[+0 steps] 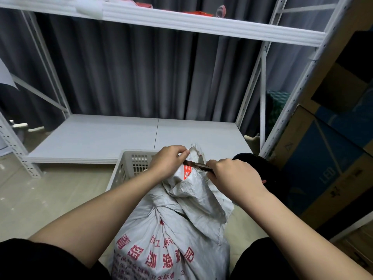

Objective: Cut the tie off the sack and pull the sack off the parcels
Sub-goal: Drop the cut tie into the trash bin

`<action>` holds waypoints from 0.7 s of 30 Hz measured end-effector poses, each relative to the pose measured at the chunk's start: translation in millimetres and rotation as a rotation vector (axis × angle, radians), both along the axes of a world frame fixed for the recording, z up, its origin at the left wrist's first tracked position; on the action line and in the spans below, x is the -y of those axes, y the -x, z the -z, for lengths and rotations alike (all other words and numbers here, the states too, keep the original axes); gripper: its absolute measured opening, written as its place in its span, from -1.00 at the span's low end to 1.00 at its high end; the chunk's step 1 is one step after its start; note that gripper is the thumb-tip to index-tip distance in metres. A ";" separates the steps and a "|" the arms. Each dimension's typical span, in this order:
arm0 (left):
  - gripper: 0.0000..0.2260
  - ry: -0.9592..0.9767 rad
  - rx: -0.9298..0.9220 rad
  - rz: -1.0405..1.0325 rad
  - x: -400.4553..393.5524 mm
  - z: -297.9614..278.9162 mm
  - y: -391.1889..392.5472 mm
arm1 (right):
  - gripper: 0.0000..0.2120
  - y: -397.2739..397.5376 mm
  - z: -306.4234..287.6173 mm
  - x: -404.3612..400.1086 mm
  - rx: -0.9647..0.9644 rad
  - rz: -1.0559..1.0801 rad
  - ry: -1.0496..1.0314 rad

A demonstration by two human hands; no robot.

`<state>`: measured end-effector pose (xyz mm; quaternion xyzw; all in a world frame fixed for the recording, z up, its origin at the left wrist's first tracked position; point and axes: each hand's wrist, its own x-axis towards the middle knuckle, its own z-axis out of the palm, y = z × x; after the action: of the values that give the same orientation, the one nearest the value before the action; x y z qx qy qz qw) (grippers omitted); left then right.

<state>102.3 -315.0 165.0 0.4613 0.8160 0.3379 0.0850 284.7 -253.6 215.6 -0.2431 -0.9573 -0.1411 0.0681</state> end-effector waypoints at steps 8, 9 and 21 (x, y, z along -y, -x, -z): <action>-0.74 0.026 -0.093 -0.047 2.0 -2.4 -3.6 | -0.79 -5.5 -2.1 3.8 -0.004 0.005 -0.028; -0.74 0.034 -0.102 -0.049 1.4 -2.5 -5.1 | -0.80 -3.7 -0.7 4.5 0.012 0.015 -0.037; -0.73 0.061 -0.118 -0.048 6.2 0.9 -3.0 | -0.74 -8.4 11.1 2.0 -0.015 -0.007 -0.039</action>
<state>105.3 -321.2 164.0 0.4581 0.8403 0.2868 0.0427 293.1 -255.7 204.5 -0.2395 -0.9546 -0.1576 0.0806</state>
